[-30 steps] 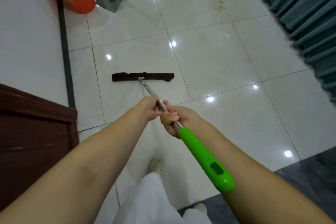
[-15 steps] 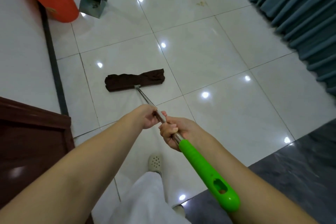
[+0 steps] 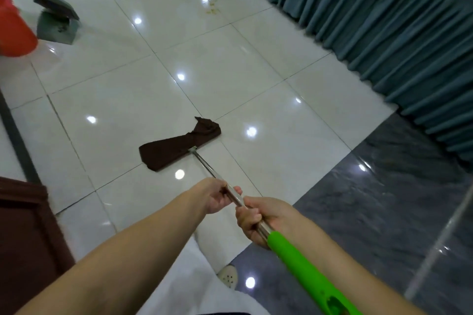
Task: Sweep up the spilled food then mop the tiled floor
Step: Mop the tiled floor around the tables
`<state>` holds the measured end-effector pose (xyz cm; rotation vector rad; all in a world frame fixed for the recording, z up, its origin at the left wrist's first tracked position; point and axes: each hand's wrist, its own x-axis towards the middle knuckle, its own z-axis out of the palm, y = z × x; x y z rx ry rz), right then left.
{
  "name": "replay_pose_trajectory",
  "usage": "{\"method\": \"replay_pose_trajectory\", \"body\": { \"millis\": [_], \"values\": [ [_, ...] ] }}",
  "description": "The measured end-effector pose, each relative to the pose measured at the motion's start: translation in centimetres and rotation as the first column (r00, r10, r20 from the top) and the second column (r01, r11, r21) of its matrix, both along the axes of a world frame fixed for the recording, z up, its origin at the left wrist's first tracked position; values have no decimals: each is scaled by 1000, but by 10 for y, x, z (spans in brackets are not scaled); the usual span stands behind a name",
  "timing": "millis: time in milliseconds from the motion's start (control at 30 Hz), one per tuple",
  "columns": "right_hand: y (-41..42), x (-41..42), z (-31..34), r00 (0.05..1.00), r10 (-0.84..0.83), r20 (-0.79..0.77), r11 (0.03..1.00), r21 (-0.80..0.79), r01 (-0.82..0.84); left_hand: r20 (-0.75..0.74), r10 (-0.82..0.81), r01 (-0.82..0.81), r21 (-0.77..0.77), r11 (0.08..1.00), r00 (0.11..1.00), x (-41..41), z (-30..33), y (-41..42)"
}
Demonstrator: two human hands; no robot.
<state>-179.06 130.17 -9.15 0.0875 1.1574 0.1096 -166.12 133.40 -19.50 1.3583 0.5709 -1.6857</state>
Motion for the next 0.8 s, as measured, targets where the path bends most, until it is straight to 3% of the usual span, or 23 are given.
{"method": "replay_pose_trajectory", "body": {
  "millis": [367, 800],
  "values": [
    [22, -139, 26, 960, -280, -19, 959, -54, 279, -98, -151, 143, -82, 986, 984, -142, 24, -8],
    [19, -196, 47, 989, -143, 29, 990, -7, 144, -105, -240, 232, -84, 969, 965, -188, 44, -1]
  ]
}}
